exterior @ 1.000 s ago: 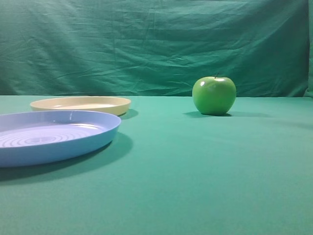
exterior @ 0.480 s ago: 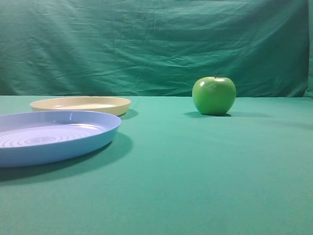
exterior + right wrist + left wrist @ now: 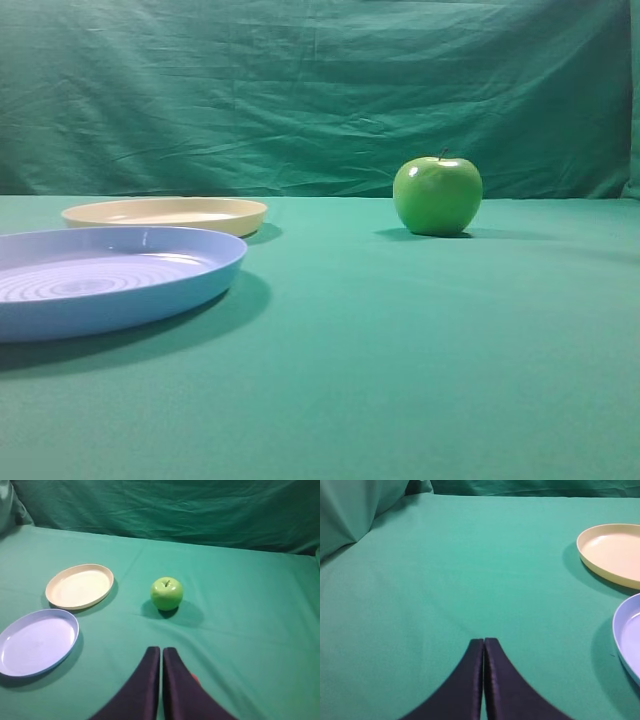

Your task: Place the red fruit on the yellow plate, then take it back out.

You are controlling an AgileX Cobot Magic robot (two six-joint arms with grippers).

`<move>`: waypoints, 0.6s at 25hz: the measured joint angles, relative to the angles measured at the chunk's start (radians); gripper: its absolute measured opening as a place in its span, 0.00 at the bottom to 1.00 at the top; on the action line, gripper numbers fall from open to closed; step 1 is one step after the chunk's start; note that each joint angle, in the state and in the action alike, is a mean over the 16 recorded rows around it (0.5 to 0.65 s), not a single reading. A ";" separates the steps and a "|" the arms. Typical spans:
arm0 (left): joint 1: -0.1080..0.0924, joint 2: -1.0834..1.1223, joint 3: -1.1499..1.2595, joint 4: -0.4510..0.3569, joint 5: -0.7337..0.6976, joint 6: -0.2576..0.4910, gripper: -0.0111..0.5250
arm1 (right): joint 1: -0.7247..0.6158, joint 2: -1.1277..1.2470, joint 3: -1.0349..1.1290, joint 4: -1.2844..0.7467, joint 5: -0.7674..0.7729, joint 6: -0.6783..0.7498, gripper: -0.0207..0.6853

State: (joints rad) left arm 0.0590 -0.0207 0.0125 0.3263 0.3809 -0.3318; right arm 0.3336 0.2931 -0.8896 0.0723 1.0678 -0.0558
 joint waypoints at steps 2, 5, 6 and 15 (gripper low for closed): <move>0.000 0.000 0.000 0.000 0.000 0.000 0.02 | -0.019 -0.020 0.036 -0.009 -0.036 0.002 0.03; 0.000 0.000 0.000 0.000 0.000 0.000 0.02 | -0.056 -0.055 0.108 -0.023 -0.111 0.003 0.03; 0.000 0.000 0.000 0.000 0.000 0.000 0.02 | -0.072 -0.070 0.137 -0.027 -0.140 0.003 0.03; 0.000 0.000 0.000 0.000 0.000 0.000 0.02 | -0.219 -0.228 0.467 -0.042 -0.445 0.004 0.03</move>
State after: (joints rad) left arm 0.0590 -0.0207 0.0125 0.3263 0.3809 -0.3318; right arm 0.1145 0.0652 -0.4230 0.0305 0.6231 -0.0513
